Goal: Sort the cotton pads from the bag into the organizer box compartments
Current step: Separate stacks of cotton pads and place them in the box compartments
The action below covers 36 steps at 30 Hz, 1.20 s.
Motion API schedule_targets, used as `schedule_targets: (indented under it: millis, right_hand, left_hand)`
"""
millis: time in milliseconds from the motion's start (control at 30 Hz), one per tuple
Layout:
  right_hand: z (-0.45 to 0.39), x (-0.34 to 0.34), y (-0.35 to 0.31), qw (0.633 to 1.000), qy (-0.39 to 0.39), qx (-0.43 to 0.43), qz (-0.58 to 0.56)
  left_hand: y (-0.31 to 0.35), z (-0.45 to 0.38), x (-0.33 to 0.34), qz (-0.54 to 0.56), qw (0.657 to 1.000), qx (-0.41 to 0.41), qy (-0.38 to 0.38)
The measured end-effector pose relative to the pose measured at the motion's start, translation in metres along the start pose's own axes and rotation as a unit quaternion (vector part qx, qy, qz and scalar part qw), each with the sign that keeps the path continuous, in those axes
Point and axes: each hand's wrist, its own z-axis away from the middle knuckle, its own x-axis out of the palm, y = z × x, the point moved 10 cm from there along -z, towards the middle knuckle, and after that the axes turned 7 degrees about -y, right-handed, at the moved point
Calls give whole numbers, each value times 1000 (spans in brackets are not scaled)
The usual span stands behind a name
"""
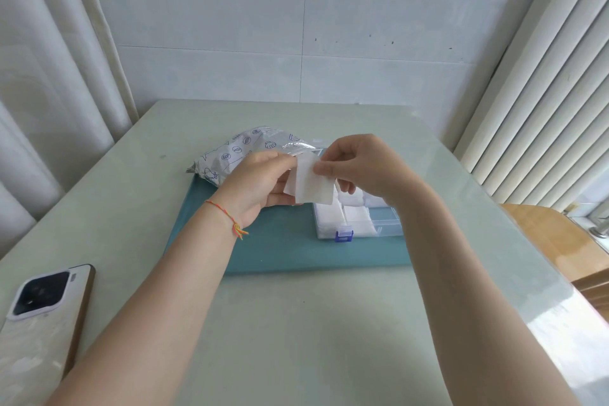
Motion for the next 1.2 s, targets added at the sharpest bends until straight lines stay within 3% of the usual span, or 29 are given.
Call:
schedule_targets:
  millis: [167,333,500,567,667,833,967,1100,1200]
  right_hand:
    - [-1,-3,4,1000,23,15,1]
    - [0,-5,8,1000,12,29,-4]
    - [4,-34,12,991,109,16,-73]
    - [4,-28,8,994,54,0,-95]
    - [6,-5,1,999,-29,4,-39]
    - [-3,10,5,999,-12,23,32]
    - [-7,10,-3,993,31,-23,109]
    - [1,39,-13,979,-82,-43,180]
    - [1,54,-13,959,-92,-47,263]
  left_hand:
    - [0,2,7,19,999,0,-35]
    - [-2,0,-8,31,999,15,36]
    - [-4,0,-22,45,995,14,91]
    - [-5,-1,-21,39,995,4,88]
    - [-8,-2,-6,65,997,-16,36]
    - [-10,4,40,250,958,-53,-131]
    - [-22,4,48,273,949,-91,-128]
    - [-28,-3,38,293,946,-82,-110]
    - [-21,-2,45,240,953,-49,-176]
